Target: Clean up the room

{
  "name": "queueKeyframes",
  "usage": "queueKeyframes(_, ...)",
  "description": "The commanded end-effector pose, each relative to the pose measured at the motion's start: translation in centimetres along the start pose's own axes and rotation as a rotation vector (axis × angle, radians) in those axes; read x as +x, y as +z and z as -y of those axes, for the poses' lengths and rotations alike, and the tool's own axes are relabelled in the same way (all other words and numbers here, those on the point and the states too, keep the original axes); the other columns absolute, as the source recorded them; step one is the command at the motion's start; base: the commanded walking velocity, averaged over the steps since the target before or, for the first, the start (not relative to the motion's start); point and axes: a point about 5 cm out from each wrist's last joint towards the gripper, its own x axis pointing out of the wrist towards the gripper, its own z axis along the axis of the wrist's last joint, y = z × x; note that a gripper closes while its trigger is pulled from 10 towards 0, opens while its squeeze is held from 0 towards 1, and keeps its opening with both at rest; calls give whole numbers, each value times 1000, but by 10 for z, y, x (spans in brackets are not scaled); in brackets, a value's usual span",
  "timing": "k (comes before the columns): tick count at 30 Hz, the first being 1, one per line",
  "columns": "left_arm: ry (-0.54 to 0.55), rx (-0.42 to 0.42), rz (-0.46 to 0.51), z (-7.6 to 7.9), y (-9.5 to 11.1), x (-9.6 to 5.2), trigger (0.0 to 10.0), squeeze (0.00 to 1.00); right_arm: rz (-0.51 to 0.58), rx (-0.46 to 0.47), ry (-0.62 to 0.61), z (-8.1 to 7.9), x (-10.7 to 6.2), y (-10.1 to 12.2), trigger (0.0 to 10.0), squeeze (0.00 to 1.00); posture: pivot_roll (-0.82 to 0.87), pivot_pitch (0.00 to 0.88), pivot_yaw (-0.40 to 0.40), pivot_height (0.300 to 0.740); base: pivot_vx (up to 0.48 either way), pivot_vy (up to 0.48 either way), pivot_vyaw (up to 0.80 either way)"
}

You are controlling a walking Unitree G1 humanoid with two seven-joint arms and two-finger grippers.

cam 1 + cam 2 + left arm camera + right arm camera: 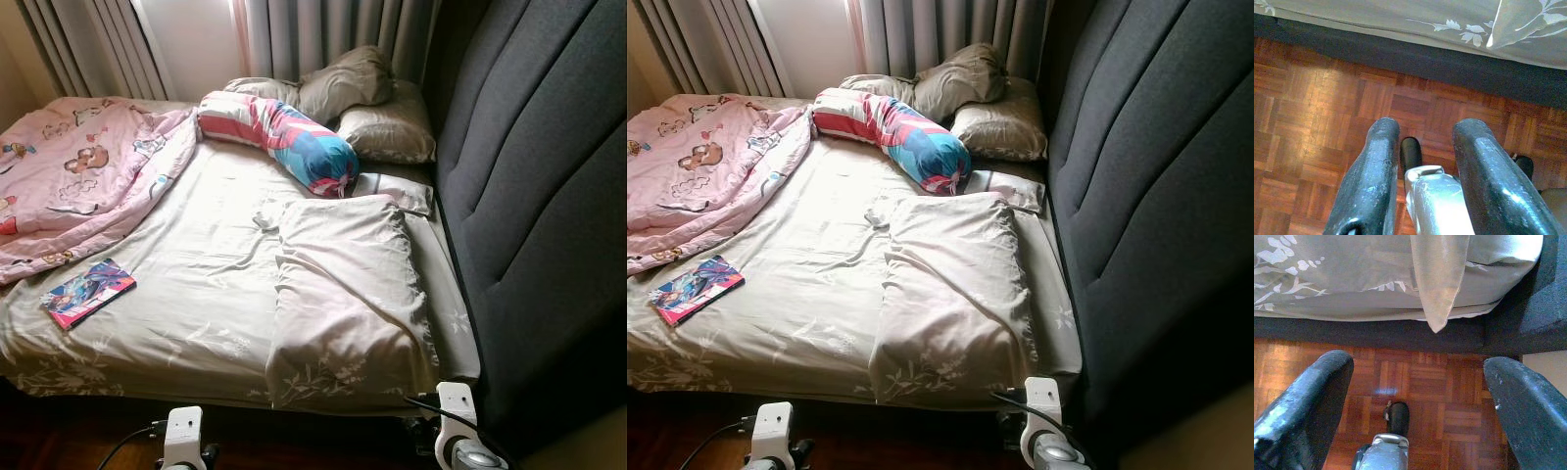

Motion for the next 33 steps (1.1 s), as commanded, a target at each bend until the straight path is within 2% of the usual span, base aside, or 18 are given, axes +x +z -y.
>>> queueKeyframes(1, -6, 7, -22, 0, -4, 0, 10000, 0, 11, 18, -6, 0, 0, 0, 10000, 0, -36, 0, -28, 740, 0, 0, 0)
queueKeyframes(22, 0, 6, -17, -1, -3, 0, 10000, 0, 6, 19, 1, -1, 0, 0, 10000, 0, -33, 0, -19, 740, 0, 0, 0)
queueKeyframes(30, 0, 5, -16, -1, -2, 0, 10000, 0, 5, 23, 1, -1, 0, 1, 10000, 0, -32, 0, -21, 740, 0, 0, -641)
queueKeyframes(33, -1, 5, -16, -1, -2, 0, 10000, 0, 10, 11, -1, -1, 0, 1, 10000, 0, -32, 0, -21, 740, 0, 0, -154)
